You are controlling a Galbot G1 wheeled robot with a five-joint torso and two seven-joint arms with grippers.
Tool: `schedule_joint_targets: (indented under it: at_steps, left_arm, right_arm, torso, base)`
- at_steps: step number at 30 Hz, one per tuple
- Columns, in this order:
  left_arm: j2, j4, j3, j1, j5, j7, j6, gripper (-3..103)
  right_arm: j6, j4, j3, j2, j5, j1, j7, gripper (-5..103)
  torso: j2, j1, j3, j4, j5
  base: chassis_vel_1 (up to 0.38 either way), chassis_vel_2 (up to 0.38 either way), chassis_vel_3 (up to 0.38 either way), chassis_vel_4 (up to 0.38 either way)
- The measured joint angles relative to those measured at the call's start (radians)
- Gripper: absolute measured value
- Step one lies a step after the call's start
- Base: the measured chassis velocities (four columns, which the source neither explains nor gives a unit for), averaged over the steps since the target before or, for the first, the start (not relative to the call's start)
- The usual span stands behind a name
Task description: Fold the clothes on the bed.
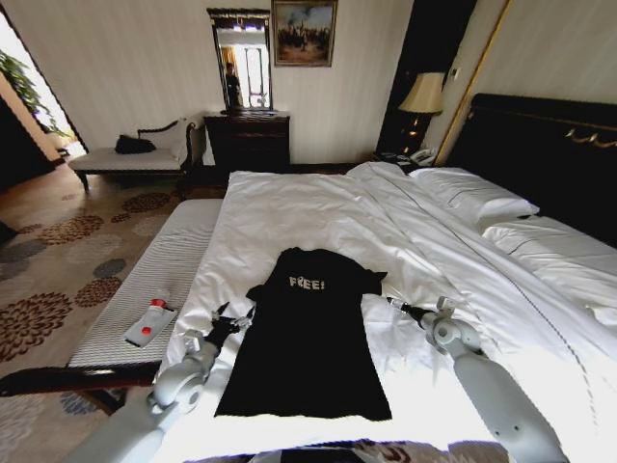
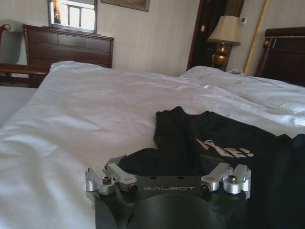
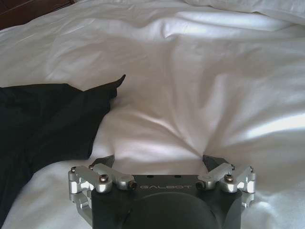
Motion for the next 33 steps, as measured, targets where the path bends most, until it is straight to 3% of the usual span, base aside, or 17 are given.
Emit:
schedule_joint_targets:
  at_steps: [8,17,20,33]
  left_arm:
    - [-0.013,0.080,0.107,-0.130,-0.008,-0.001,0.002,57]
    - [-0.031,0.149,0.185,-0.198,-0.012,0.007,0.006,56]
    - [-0.041,0.160,0.192,-0.205,-0.007,0.013,0.006,58]
    - [-0.086,0.193,0.200,-0.202,0.020,0.031,0.002,53]
  right_arm:
    - [-0.002,-0.015,-0.003,-0.001,0.000,0.004,-0.005,100]
    - [-0.004,-0.019,0.003,-0.006,0.008,0.004,-0.006,100]
    - [-0.007,-0.019,0.005,-0.006,0.021,0.004,-0.005,100]
    - [-0.017,-0.014,0.001,-0.009,0.048,0.016,0.005,100]
  torso:
    - [0.000,0.000,0.000,0.0001,0.0000]
    - [0.000,0.000,0.000,0.0000,0.0000]
    - [0.000,0.000,0.000,0.0000,0.0001]
    - [0.000,0.000,0.000,0.0000,0.0000]
  base:
    - [0.000,0.000,0.000,0.000]
    - [0.000,0.000,0.000,0.000]
    - [0.000,0.000,0.000,0.000]
    - [0.000,0.000,0.000,0.000]
